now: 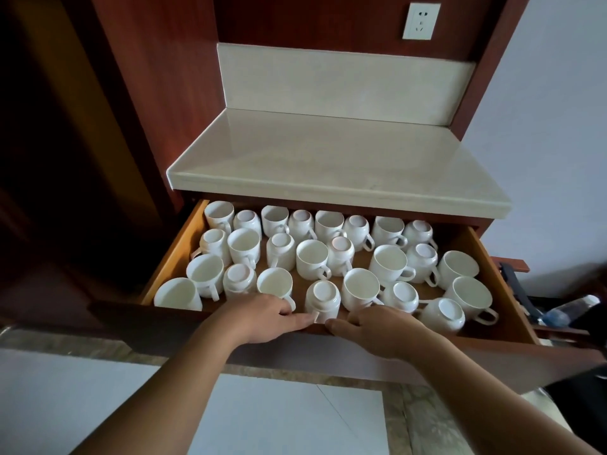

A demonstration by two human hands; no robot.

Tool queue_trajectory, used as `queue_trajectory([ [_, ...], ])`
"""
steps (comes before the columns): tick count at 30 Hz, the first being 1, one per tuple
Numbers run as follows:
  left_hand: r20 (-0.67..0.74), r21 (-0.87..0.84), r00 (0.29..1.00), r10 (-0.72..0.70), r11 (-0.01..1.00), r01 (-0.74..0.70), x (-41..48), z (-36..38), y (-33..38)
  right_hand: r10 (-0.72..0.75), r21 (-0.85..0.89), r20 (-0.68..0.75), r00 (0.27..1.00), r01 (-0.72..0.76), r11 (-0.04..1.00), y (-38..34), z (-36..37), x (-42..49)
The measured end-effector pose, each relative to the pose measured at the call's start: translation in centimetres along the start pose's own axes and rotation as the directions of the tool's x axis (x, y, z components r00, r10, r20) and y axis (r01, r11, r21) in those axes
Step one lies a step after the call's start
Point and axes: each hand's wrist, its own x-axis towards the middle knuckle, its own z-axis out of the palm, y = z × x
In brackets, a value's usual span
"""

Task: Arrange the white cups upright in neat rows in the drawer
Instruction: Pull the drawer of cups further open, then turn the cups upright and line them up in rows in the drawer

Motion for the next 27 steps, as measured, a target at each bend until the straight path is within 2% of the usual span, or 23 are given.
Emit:
queue_trajectory([
  [19,0.033,-0.106,0.994,-0.102,0.989,0.105,-4.1,-0.1,1.2,-0.083,-0.002,0.112,0.990,0.084,0.996,-0.8,0.6,-1.2],
  [24,0.014,-0.209,0.998,-0.053,0.976,0.055,-3.7,-1.3,-0.1,-0.077,-0.043,0.267,0.961,0.092,0.995,-2.0,-1.5,-0.9],
  [27,-0.054,-0.253,0.998,-0.015,0.967,0.001,-2.2,-3.6,-2.9,-0.067,-0.116,0.406,0.911,0.124,0.985,-2.5,-3.8,0.8],
])
